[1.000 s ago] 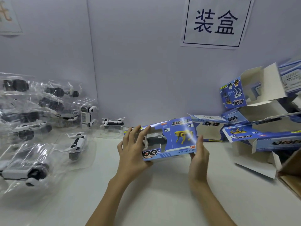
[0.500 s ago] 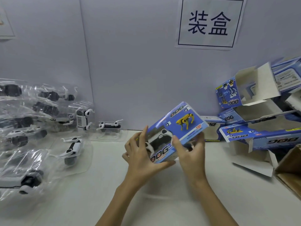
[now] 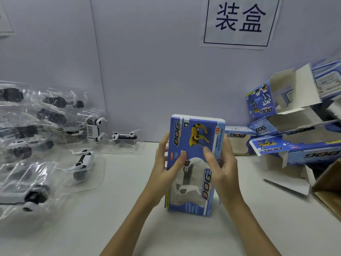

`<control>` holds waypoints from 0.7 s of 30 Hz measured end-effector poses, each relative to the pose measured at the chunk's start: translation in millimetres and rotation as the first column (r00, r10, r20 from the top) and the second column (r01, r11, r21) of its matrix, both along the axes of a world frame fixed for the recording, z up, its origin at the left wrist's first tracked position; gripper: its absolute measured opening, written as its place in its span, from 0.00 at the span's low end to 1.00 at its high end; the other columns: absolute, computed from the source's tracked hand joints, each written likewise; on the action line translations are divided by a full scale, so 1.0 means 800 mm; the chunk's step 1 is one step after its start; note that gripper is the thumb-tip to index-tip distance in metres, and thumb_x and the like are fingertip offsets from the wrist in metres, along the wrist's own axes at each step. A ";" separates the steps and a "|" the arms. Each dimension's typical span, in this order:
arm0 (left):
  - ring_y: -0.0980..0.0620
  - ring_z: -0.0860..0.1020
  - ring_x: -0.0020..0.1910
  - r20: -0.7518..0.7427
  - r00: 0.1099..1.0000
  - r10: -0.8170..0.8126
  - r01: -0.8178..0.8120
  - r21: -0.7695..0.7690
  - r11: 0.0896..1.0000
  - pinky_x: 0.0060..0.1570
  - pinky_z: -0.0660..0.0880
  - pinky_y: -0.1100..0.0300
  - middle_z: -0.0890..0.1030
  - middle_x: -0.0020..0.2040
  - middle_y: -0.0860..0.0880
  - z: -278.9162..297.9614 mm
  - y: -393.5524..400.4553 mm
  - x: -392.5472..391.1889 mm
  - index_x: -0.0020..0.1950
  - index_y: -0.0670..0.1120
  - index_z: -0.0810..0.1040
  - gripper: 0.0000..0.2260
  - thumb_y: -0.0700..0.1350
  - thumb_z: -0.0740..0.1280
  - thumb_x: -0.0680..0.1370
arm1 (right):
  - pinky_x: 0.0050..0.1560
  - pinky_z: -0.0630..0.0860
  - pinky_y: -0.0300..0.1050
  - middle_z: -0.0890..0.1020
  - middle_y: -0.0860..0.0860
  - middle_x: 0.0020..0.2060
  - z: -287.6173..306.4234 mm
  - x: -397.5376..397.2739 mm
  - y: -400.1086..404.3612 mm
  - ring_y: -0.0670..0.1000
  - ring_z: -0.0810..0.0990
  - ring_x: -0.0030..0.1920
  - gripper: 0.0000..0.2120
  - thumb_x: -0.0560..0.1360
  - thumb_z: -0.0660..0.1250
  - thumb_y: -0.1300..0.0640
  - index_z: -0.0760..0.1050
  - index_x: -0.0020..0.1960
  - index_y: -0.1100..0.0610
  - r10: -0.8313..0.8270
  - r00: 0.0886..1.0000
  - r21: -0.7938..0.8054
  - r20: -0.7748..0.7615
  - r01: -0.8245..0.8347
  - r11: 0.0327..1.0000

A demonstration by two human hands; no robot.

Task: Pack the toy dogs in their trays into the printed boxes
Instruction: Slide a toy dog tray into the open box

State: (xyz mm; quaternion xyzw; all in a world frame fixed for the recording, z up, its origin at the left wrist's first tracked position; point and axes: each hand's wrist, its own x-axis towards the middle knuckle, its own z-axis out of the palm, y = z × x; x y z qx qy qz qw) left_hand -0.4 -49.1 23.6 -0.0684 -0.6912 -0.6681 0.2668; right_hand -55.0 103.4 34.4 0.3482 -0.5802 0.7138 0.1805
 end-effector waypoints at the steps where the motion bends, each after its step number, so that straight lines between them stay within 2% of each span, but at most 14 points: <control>1: 0.50 0.80 0.67 -0.008 1.000 0.019 -0.019 -0.008 1.000 0.58 0.82 0.52 0.76 0.71 0.52 0.000 -0.001 0.001 0.74 0.72 0.62 0.28 0.59 0.70 0.78 | 0.64 0.80 0.56 0.82 0.51 0.64 -0.002 0.002 -0.005 0.55 0.81 0.66 0.21 0.80 0.69 0.52 0.74 0.72 0.52 -0.030 1.000 0.019 0.005 0.030 0.999; 3: 0.48 0.79 0.68 -0.023 1.000 0.021 -0.021 -0.021 1.000 0.58 0.83 0.50 0.74 0.72 0.49 0.000 -0.002 0.003 0.72 0.75 0.63 0.27 0.58 0.69 0.77 | 0.66 0.80 0.55 0.83 0.47 0.63 -0.005 0.004 -0.011 0.52 0.82 0.66 0.21 0.81 0.69 0.49 0.73 0.71 0.53 -0.057 0.998 0.025 0.028 0.057 0.998; 6: 0.48 0.79 0.67 -0.040 0.999 0.014 -0.016 -0.043 0.999 0.53 0.83 0.57 0.73 0.71 0.47 0.001 0.002 0.004 0.62 0.78 0.69 0.20 0.57 0.69 0.76 | 0.61 0.83 0.52 0.83 0.46 0.61 -0.004 0.005 -0.012 0.52 0.83 0.63 0.23 0.80 0.69 0.50 0.67 0.70 0.56 -0.050 0.999 -0.017 0.009 0.050 0.999; 8: 0.47 0.79 0.67 -0.043 0.999 0.016 -0.018 -0.054 0.998 0.51 0.83 0.59 0.74 0.70 0.46 0.003 0.002 0.003 0.58 0.76 0.72 0.16 0.57 0.69 0.76 | 0.57 0.84 0.54 0.84 0.45 0.58 -0.004 0.005 -0.010 0.53 0.84 0.60 0.19 0.80 0.70 0.48 0.69 0.65 0.55 -0.074 0.997 -0.011 0.006 0.074 0.997; 13: 0.50 0.82 0.63 -0.091 0.996 -0.021 0.018 -0.029 0.999 0.47 0.83 0.61 0.76 0.67 0.46 0.007 -0.003 0.008 0.56 0.76 0.77 0.15 0.68 0.74 0.71 | 0.56 0.83 0.51 0.86 0.47 0.54 -0.003 0.006 -0.004 0.54 0.85 0.57 0.21 0.77 0.69 0.33 0.79 0.63 0.45 -0.153 0.988 0.051 -0.032 0.155 0.987; 17: 0.49 0.84 0.60 -0.092 0.996 0.006 -0.003 0.036 0.999 0.45 0.83 0.61 0.79 0.66 0.44 0.012 0.003 0.007 0.57 0.70 0.80 0.14 0.58 0.75 0.73 | 0.54 0.83 0.49 0.86 0.46 0.54 -0.003 0.010 -0.006 0.54 0.85 0.56 0.19 0.78 0.69 0.35 0.77 0.62 0.45 -0.161 0.986 0.019 -0.055 0.162 0.987; 21: 0.50 0.84 0.60 -0.072 0.997 -0.009 0.014 0.071 0.997 0.44 0.83 0.61 0.79 0.66 0.45 0.012 0.000 0.012 0.58 0.66 0.79 0.18 0.62 0.73 0.69 | 0.50 0.84 0.43 0.85 0.46 0.53 -0.005 0.016 -0.013 0.51 0.86 0.54 0.20 0.78 0.71 0.37 0.76 0.62 0.49 -0.158 0.986 -0.029 -0.048 0.156 0.987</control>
